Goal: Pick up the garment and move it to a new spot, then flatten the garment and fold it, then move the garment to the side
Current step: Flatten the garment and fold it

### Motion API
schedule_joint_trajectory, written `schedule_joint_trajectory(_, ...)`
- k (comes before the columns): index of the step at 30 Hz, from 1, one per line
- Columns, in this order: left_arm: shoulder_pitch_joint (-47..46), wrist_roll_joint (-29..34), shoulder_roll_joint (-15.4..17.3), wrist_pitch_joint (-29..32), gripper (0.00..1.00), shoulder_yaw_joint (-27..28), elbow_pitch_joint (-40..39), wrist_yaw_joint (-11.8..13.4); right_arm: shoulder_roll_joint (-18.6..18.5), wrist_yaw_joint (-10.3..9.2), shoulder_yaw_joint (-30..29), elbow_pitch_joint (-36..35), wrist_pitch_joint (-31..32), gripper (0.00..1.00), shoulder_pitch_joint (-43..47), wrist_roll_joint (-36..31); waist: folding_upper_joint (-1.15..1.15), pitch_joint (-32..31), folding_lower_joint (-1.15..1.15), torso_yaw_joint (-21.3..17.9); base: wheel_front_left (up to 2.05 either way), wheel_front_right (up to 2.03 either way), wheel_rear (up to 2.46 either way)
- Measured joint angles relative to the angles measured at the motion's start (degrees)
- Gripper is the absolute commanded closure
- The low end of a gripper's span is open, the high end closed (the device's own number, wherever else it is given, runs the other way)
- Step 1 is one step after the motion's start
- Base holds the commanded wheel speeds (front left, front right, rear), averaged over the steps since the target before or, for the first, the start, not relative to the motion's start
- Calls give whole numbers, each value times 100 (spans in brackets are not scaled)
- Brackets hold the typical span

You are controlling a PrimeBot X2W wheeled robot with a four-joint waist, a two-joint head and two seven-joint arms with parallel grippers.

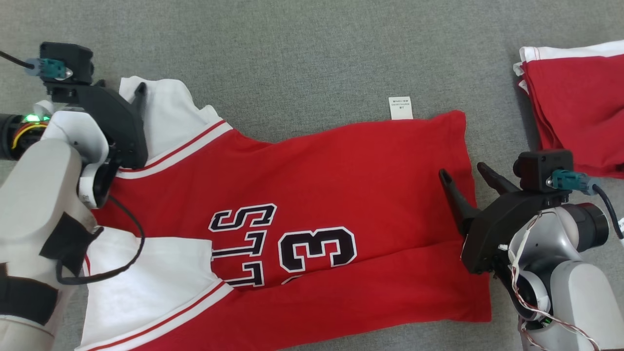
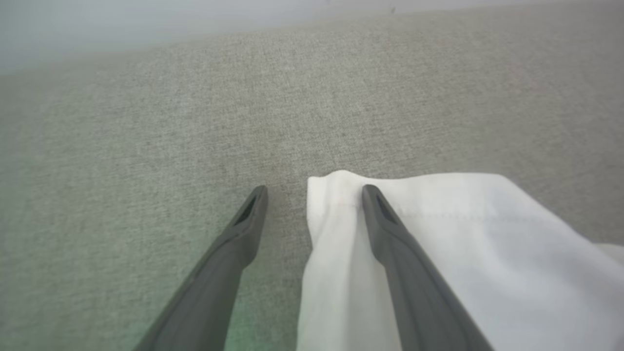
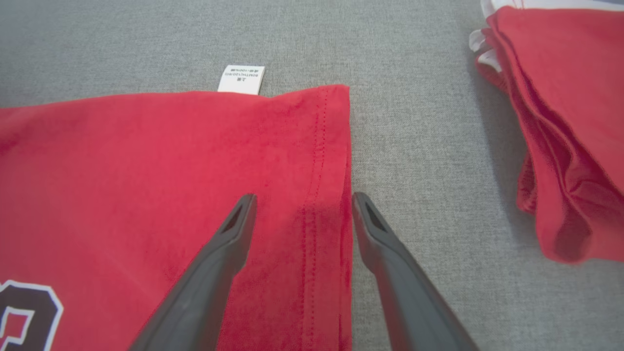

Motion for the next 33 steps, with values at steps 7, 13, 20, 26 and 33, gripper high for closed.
schedule_joint_trajectory(7,-43,-15,214,-129,0,171,130,360,7,0,80,20,1,0,59,2,0,-48,0,-61,0,0,0)
schedule_joint_trajectory(13,-54,-18,207,-91,0,138,172,350,-1,0,68,9,1,0,59,2,0,-18,0,-104,0,0,0)
schedule_joint_trajectory(20,-55,-86,86,-158,0,78,131,199,3,0,34,-14,3,0,60,0,0,33,0,-106,0,0,0)
schedule_joint_trajectory(26,-86,-40,75,-124,0,-42,76,205,13,0,8,-13,4,0,56,-35,0,35,0,-60,0,0,0)
schedule_joint_trajectory(33,-67,-7,43,-256,0,-57,-57,354,41,0,10,15,10,0,51,-45,0,5,0,-12,0,0,0)
